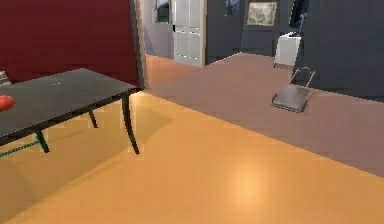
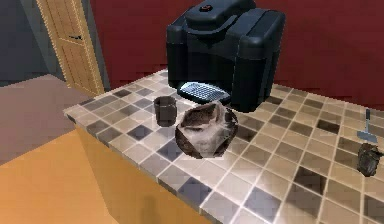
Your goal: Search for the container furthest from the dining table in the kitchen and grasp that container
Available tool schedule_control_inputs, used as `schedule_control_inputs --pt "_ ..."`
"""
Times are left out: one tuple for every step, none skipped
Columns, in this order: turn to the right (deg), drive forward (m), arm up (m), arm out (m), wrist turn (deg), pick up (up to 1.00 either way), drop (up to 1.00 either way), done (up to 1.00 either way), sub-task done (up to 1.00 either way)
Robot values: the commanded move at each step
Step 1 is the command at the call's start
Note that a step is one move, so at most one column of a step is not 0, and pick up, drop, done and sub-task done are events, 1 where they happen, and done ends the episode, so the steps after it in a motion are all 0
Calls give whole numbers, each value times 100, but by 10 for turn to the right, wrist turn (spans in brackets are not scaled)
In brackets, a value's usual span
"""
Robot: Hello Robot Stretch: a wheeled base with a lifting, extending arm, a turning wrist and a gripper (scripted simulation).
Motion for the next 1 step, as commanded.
schedule_control_inputs --pt "0 0 38 0 0 0 0 0 0"
